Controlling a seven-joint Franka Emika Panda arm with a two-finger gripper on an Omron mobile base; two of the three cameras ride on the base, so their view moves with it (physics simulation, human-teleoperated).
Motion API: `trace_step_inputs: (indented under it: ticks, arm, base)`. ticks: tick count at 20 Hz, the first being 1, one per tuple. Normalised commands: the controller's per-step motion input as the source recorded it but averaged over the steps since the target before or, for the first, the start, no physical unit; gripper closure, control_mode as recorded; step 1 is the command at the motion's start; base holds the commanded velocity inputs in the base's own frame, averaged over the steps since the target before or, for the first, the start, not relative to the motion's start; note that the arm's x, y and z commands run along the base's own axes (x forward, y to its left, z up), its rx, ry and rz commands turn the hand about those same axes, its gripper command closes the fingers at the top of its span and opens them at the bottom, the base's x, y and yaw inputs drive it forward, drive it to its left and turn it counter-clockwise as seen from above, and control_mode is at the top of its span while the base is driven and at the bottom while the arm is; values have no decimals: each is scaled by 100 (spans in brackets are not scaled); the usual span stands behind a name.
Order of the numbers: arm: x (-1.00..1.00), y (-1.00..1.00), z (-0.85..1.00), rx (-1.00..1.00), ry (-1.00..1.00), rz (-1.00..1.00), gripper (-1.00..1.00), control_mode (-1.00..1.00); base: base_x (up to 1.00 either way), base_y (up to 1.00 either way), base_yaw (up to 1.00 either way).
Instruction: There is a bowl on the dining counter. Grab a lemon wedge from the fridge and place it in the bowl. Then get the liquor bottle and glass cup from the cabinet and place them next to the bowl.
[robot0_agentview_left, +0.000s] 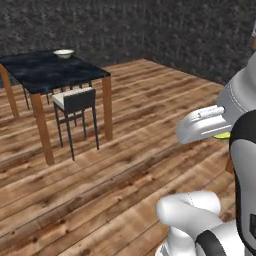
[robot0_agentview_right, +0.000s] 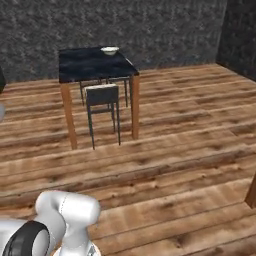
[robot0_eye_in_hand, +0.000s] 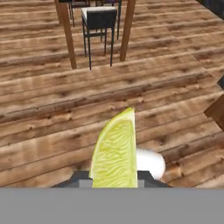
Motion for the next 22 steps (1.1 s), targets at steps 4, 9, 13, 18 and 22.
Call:
trace_step_inputs:
  ticks: [4, 9, 13, 18, 22]
  arm:
    - [0, 0, 0, 0, 0, 0, 100, 100]
    - [0, 0, 0, 0, 0, 0, 100, 100]
    - [0, 0, 0, 0, 0, 0, 100, 100]
    - [0, 0, 0, 0, 0, 0, 100, 100]
    - [0, 0, 0, 0, 0, 0, 100, 100]
  base:
    - [100, 0, 47]
    - [100, -7, 39]
    - [100, -37, 33]
    - [100, -55, 24]
    - [100, -69, 18]
